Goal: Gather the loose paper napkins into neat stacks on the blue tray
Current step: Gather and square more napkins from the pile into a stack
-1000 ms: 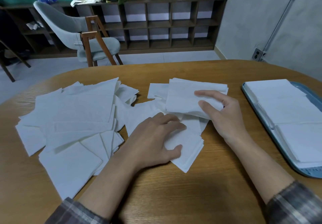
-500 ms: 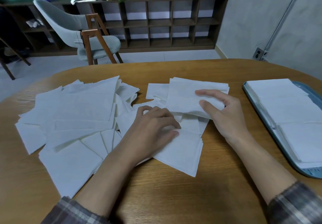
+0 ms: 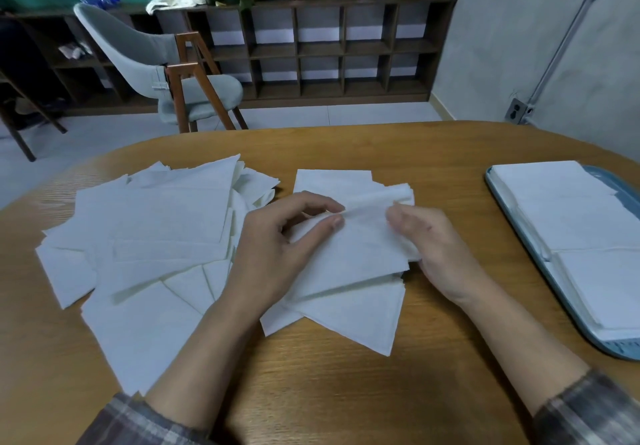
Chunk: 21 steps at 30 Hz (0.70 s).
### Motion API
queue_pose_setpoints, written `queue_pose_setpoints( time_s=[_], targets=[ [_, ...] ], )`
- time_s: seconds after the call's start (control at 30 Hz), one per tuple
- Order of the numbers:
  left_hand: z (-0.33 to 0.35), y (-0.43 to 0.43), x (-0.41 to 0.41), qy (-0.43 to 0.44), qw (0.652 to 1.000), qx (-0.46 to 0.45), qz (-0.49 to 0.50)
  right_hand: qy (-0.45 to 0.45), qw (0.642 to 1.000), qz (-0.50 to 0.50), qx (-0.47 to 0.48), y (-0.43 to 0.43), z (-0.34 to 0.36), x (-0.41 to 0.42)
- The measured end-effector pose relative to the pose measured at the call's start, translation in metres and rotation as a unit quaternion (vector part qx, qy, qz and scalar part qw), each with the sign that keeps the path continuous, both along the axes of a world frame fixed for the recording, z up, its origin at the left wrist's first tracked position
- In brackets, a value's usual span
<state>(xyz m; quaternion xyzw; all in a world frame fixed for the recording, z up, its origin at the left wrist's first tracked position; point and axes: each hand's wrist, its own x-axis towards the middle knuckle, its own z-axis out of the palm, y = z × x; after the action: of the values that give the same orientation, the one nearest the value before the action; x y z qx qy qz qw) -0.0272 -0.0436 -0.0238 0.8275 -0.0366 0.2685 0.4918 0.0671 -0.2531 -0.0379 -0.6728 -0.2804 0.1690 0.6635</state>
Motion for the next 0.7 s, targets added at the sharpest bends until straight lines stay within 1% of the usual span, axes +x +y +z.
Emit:
queue_pose_setpoints(
  time_s=[0.07, 0.13, 0.23, 0.3, 0.4, 0.5, 0.57, 0.63, 0.7],
  targets=[
    [-0.001, 0.000, 0.000, 0.002, 1.000, -0.003, 0.013, -0.013, 1.000, 0.002, -0.029, 0.005, -0.001, -0.005],
    [-0.001, 0.001, 0.000, 0.014, 1.000, -0.007, 0.019, -0.013, 0.999, -0.024, -0.043, 0.008, -0.002, -0.006],
    [0.001, 0.009, 0.001, 0.056, 0.998, -0.027, 0.032, 0.000, 0.998, -0.055, -0.039, 0.006, 0.001, -0.004],
    [0.001, 0.014, 0.002, 0.076, 0.996, -0.044, 0.035, 0.001, 0.999, -0.037, -0.034, 0.006, 0.005, -0.006],
    [0.001, 0.013, 0.003, 0.079, 0.994, -0.060, 0.036, 0.014, 1.000, 0.009, -0.021, 0.007, 0.007, -0.009],
    [-0.001, 0.012, 0.005, 0.085, 0.993, -0.069, 0.038, 0.011, 1.000, 0.012, -0.026, 0.008, 0.007, -0.009],
    [-0.002, 0.012, 0.005, 0.085, 0.993, -0.065, 0.041, -0.004, 0.999, 0.005, -0.031, 0.009, 0.008, -0.010],
    [-0.004, 0.010, 0.005, 0.070, 0.995, -0.042, 0.059, -0.026, 0.999, -0.010, -0.034, 0.009, 0.008, -0.010],
    [-0.005, 0.009, 0.005, 0.055, 0.994, -0.012, 0.093, -0.027, 0.999, -0.023, -0.007, 0.008, 0.009, -0.009]
  ],
)
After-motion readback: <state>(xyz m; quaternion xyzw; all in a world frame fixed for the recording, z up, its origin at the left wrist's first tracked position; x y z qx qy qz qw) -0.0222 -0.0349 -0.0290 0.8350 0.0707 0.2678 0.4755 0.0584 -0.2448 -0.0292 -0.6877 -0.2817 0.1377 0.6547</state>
